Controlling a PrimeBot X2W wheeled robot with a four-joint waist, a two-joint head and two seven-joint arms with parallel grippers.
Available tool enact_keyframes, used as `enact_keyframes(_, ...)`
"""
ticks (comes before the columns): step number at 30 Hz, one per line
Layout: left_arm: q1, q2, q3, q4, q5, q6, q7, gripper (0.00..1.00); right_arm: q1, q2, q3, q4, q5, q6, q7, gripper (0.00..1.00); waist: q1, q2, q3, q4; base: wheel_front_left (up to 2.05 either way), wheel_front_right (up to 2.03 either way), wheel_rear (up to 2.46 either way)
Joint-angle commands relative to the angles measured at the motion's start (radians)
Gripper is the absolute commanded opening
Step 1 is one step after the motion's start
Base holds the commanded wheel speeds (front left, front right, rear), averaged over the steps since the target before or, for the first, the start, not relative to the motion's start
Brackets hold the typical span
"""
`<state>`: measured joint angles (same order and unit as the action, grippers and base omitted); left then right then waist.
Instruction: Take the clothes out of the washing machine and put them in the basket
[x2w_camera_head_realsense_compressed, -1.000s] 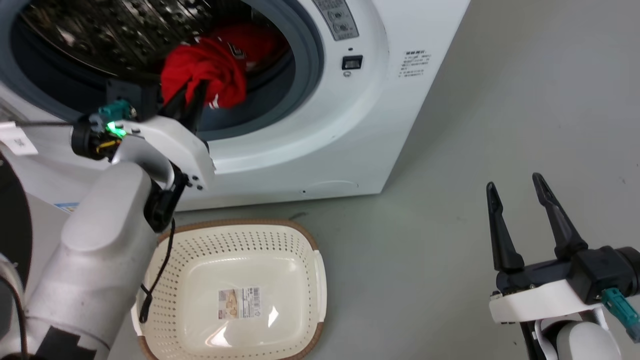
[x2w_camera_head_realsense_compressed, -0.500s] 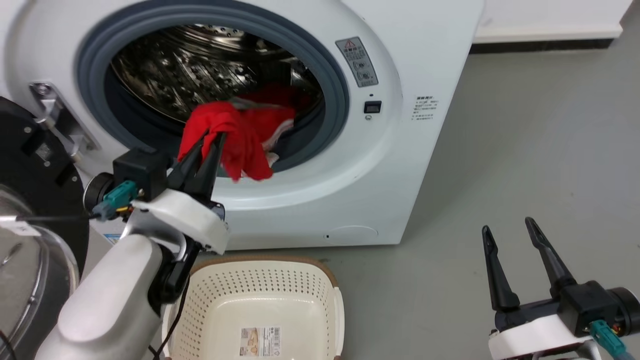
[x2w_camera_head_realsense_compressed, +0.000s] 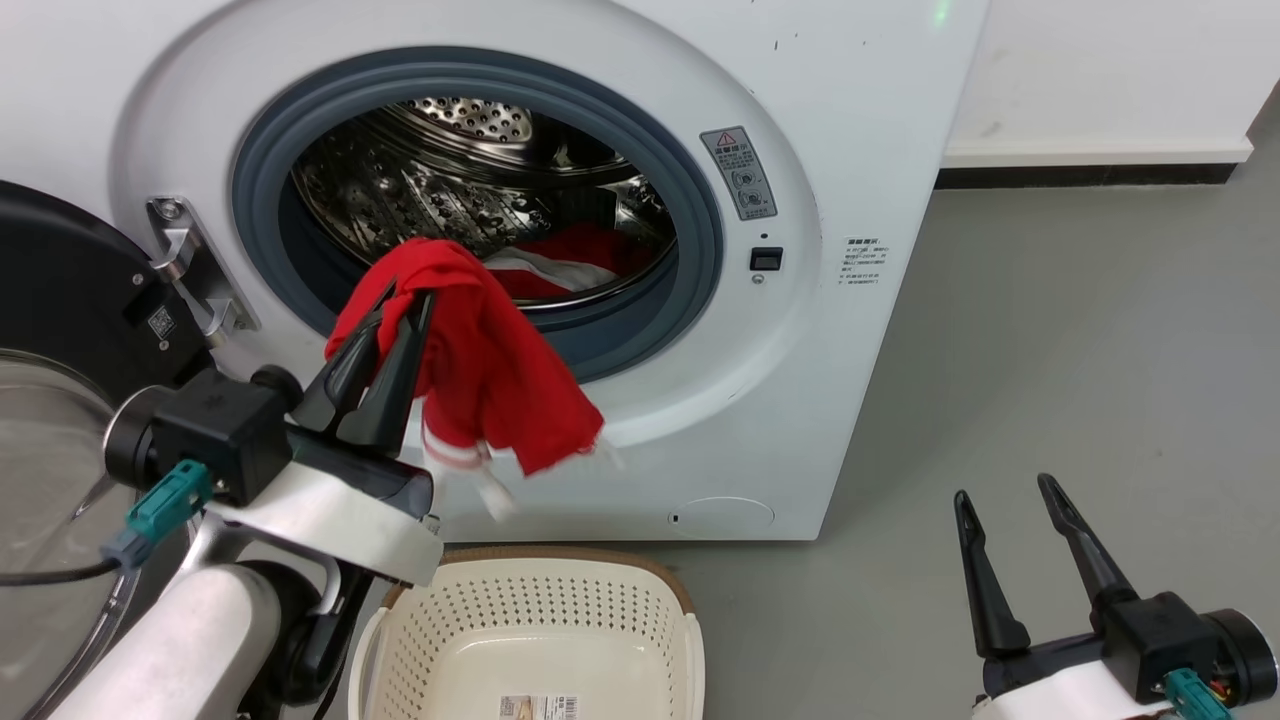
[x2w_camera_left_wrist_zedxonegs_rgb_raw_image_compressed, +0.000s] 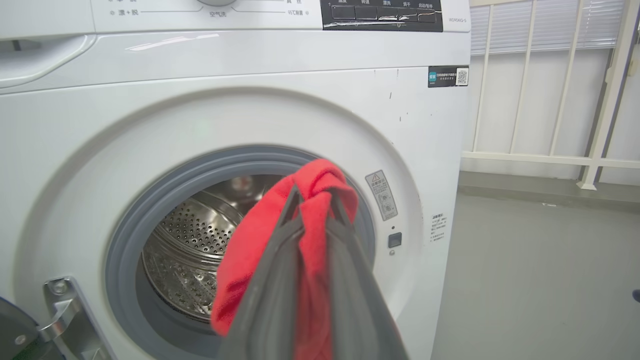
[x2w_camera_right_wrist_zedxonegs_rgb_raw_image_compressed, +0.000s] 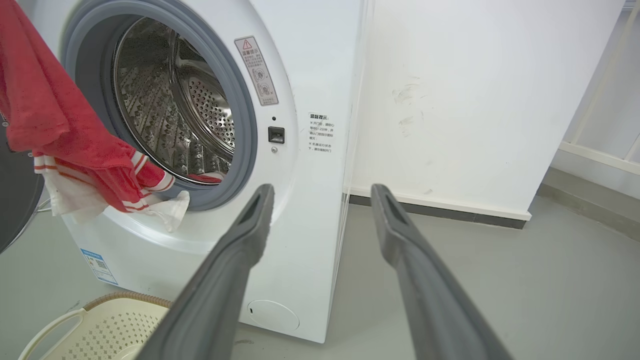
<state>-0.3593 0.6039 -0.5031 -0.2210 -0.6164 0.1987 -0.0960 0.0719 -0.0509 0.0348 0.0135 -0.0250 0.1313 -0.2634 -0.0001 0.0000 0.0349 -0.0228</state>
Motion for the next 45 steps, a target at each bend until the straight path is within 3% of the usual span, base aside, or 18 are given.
enact_keyframes(1, 0.020, 0.011, 0.006, -0.021, 0.007, 0.010, 0.005, 0.00, 0.015, 0.001, 0.001, 0.003, 0.003, -0.001, -0.002, 1.00, 0.0001, 0.0000, -0.007, 0.000, 0.00, 0.00, 0.00)
enact_keyframes(13, 0.105, 0.047, -0.002, -0.142, 0.012, 0.062, 0.037, 0.00, 0.019, 0.001, 0.013, 0.010, 0.007, -0.001, -0.002, 1.00, 0.0001, 0.0000, -0.012, 0.002, 0.00, 0.00, 0.00)
enact_keyframes(23, 0.175, 0.012, -0.062, -0.073, -0.004, 0.043, 0.010, 0.00, -0.021, 0.001, 0.004, -0.002, -0.008, -0.001, -0.002, 1.00, 0.0001, 0.0000, 0.064, -0.013, 0.00, 0.00, 0.00)
enact_keyframes(34, 0.137, -0.062, -0.130, 0.223, -0.011, -0.041, -0.047, 0.00, -0.092, 0.001, 0.005, -0.022, -0.030, -0.001, -0.002, 1.00, 0.0001, 0.0000, 0.203, -0.041, 0.00, 0.00, 0.00)
enact_keyframes(45, -0.024, -0.214, -0.180, 0.764, -0.022, -0.167, -0.109, 0.00, -0.188, 0.001, 0.015, -0.051, -0.036, -0.001, -0.002, 1.00, 0.0001, 0.0000, 0.390, -0.081, 0.00, 0.00, 0.00)
